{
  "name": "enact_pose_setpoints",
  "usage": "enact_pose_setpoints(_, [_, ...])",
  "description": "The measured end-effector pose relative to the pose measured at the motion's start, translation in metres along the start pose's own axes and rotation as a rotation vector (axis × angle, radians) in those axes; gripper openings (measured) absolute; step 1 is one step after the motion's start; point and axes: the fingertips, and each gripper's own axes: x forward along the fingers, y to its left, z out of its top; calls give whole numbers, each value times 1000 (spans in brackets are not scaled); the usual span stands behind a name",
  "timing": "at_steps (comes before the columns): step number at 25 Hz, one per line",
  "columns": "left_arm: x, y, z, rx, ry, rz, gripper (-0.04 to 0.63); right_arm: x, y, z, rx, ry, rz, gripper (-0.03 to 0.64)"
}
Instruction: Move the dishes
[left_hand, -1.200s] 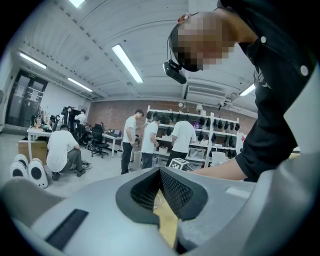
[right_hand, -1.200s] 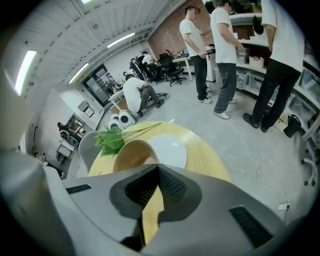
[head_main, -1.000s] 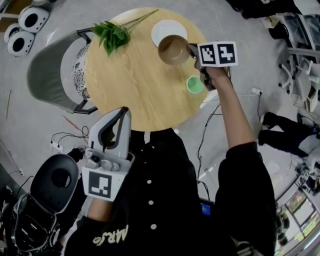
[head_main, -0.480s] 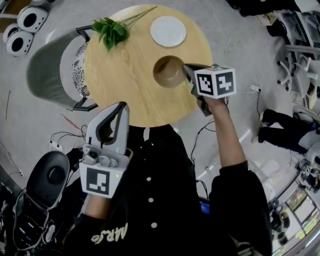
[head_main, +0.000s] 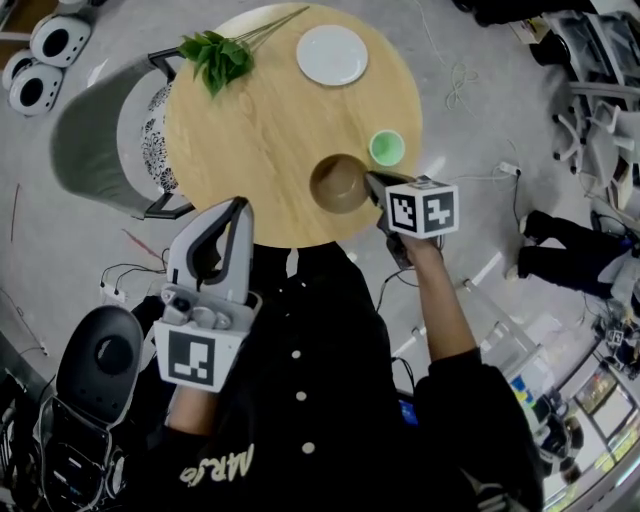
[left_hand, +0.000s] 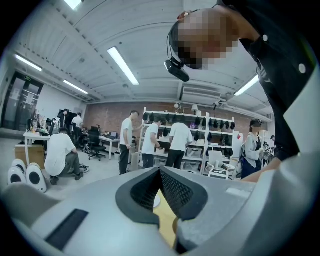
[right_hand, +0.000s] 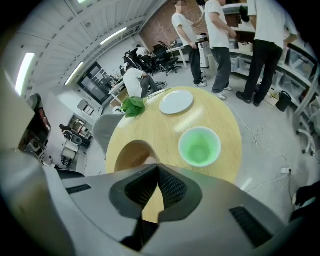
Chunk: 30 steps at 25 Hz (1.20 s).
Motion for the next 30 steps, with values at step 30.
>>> enact_pose_setpoints(30, [1,-19,-11,5,25,-31,3,34,-37,-70,100,21,-42,9])
